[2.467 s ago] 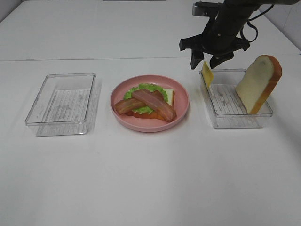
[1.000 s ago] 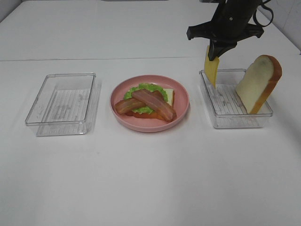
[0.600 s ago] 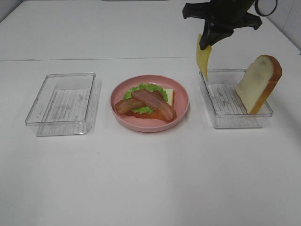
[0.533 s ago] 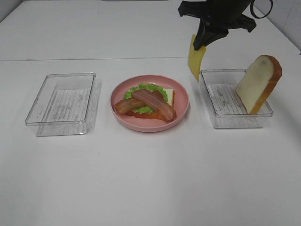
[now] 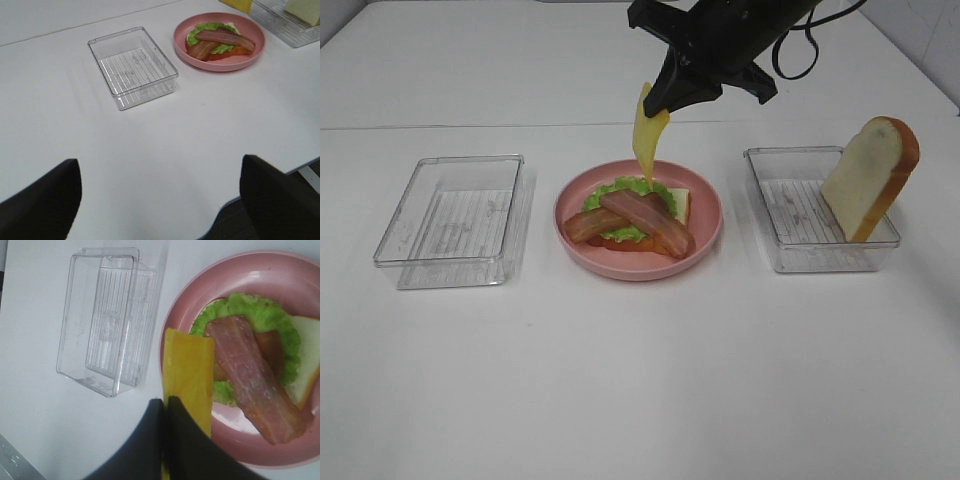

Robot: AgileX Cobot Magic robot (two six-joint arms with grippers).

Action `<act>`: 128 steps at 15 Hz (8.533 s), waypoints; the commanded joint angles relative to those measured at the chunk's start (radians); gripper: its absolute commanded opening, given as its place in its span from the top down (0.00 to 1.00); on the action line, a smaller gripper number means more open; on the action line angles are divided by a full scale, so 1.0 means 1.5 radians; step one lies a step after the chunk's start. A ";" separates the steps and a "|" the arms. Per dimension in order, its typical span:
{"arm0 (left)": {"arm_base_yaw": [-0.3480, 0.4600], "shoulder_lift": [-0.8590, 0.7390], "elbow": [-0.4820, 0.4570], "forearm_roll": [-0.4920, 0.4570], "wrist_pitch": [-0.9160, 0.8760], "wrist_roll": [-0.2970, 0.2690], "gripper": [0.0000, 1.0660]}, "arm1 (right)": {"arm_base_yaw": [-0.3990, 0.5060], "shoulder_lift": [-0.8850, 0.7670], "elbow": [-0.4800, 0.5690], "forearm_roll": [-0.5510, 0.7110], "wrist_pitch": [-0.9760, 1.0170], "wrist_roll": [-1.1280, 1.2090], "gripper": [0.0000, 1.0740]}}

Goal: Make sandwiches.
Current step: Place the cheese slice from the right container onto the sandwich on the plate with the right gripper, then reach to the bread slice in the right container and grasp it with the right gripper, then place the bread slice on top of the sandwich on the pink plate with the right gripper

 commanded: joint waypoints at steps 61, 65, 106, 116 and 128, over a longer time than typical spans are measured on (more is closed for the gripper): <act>-0.001 -0.005 0.001 0.000 -0.006 0.001 0.23 | -0.249 0.007 0.005 -0.377 0.102 0.032 0.28; -0.001 -0.005 0.001 0.000 -0.006 0.001 0.23 | -0.249 0.027 0.005 -0.377 0.070 0.032 0.47; -0.001 -0.005 0.001 0.000 -0.006 0.001 0.23 | -0.077 0.042 0.283 0.545 -0.195 -0.325 1.00; -0.001 -0.005 0.001 0.000 -0.006 0.001 0.23 | -0.077 0.056 0.283 0.580 -0.205 -0.340 0.82; -0.001 -0.005 0.001 0.000 -0.006 0.001 0.23 | -0.078 0.014 0.283 0.410 -0.184 -0.269 0.38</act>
